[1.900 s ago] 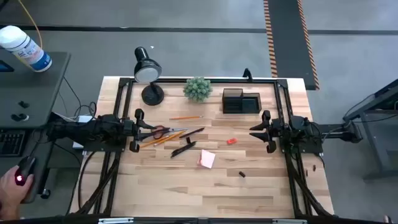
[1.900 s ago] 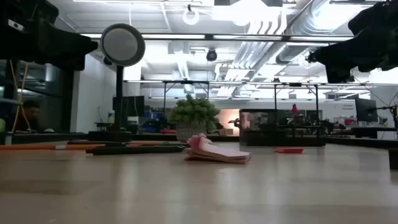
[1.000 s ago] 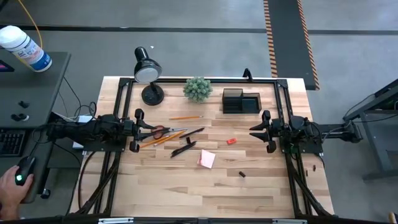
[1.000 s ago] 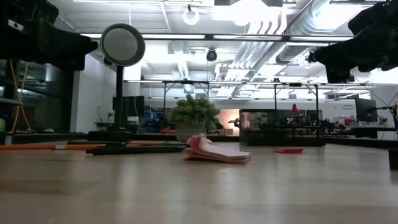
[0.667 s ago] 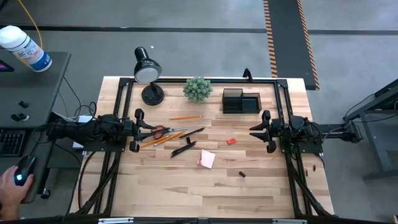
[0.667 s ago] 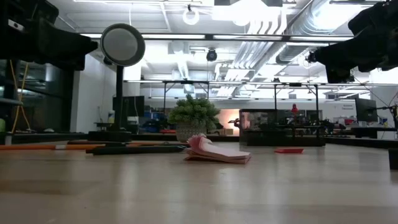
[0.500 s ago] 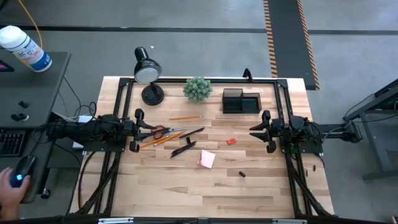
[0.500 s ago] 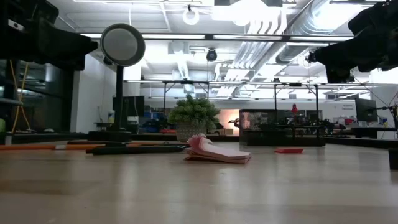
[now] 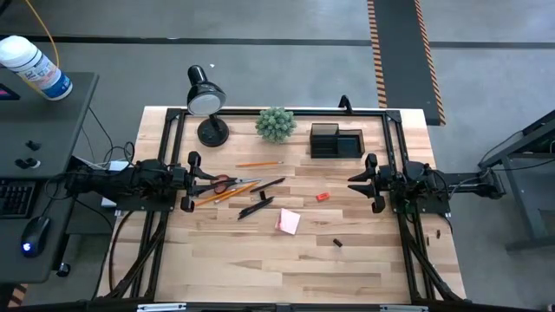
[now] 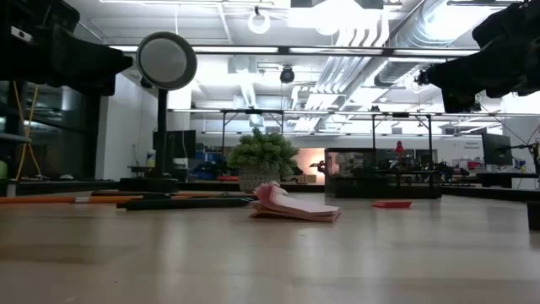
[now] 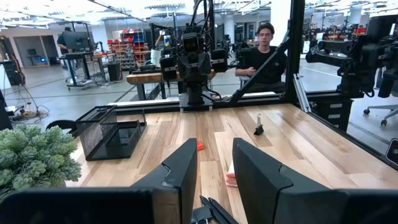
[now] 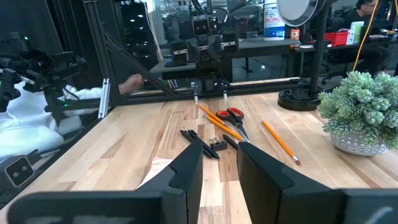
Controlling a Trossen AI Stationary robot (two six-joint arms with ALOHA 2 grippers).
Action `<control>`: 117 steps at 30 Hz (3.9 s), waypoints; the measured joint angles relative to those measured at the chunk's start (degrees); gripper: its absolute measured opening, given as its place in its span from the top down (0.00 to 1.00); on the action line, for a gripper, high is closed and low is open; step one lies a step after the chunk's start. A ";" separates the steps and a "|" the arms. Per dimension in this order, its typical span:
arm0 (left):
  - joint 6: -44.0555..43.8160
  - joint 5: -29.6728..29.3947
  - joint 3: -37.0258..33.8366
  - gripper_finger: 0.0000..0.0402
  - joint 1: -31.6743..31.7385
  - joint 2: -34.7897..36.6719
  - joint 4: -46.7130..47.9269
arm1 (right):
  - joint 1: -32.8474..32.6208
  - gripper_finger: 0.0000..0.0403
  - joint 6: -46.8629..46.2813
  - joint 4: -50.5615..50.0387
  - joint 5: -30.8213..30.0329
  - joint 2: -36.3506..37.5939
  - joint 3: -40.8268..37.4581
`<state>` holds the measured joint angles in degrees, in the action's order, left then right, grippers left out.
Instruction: Pick and place office supplies into organizer
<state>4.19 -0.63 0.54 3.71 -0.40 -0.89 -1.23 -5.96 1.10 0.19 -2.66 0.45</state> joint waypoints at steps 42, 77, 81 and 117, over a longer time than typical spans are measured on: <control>0.00 -0.01 0.02 0.78 0.02 0.01 0.00 | 0.08 0.77 3.48 0.02 -0.33 0.00 0.02; 0.02 -0.02 0.02 0.78 0.00 0.02 0.00 | 0.07 0.77 4.35 0.02 0.11 0.00 0.02; 0.00 -0.02 0.02 0.78 0.02 0.02 -0.17 | 0.07 0.77 4.41 0.02 0.13 0.00 0.01; 0.83 -2.03 0.01 0.78 0.02 0.01 -0.30 | 0.07 0.77 4.77 0.09 0.20 0.00 0.00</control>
<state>5.01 -2.66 0.55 3.73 -0.39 -1.18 -1.17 -1.19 1.19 0.38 -2.66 0.45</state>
